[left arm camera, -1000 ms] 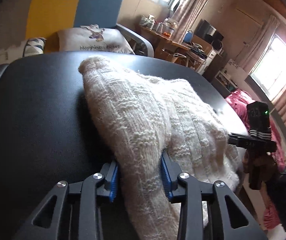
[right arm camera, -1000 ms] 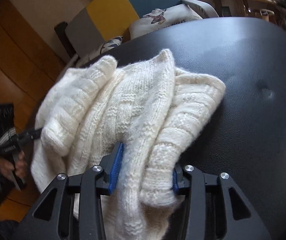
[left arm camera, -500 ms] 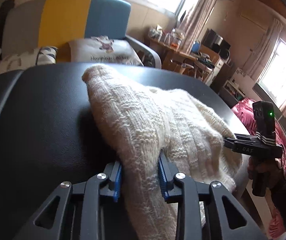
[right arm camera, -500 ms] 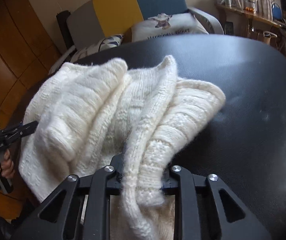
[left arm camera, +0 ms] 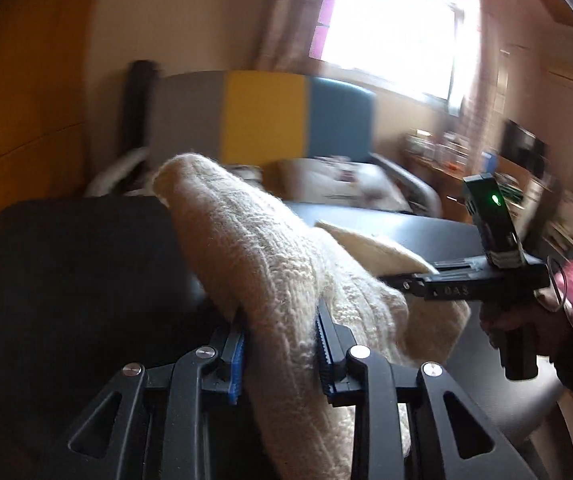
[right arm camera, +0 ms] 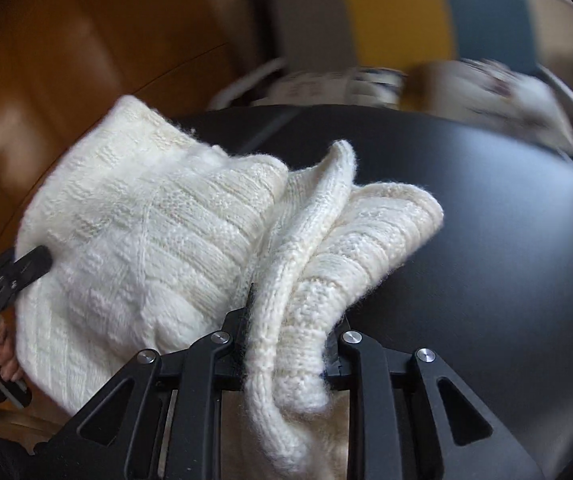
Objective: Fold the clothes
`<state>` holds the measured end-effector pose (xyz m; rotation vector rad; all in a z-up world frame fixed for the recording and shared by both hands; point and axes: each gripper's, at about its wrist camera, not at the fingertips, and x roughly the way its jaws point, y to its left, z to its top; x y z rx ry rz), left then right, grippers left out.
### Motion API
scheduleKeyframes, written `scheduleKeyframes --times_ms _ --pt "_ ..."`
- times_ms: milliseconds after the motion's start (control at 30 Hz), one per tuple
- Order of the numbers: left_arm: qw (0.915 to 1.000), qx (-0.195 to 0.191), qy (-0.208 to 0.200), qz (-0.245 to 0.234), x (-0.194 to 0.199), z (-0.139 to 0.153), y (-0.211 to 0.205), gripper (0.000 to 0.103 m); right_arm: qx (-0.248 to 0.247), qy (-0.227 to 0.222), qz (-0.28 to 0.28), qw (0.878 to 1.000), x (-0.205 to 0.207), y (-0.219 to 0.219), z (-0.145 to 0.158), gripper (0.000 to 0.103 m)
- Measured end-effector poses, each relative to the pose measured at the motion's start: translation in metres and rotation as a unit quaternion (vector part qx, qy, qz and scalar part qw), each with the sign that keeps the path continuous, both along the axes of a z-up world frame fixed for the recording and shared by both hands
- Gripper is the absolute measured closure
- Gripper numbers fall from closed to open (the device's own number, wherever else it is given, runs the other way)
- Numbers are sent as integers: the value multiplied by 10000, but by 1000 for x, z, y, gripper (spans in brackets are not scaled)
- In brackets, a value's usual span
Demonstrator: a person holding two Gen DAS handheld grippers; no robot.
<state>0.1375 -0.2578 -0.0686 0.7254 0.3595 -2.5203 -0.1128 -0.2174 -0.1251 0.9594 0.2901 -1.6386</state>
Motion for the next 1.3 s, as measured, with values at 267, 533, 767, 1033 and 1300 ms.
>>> scheduleKeyframes --times_ms 267,533,767,1033,1300 --pt "9874 590 -269 1445 65 -39 -58 74 437 342 1137 9920 33 -138 -10 80" --pt "9775 931 -330 1865 79 -57 -64 68 741 -6 865 9935 1 -176 -33 41" --pt "9751 107 -12 2215 108 -24 -41 71 75 443 589 9973 -7 -130 9 40" --pt "9814 173 -158 1905 55 -17 -72 71 390 1064 2092 9713 63 -142 14 40" --pt "9783 529 -487 1944 32 -41 -89 71 1169 1123 1620 9734 65 -160 -25 27"
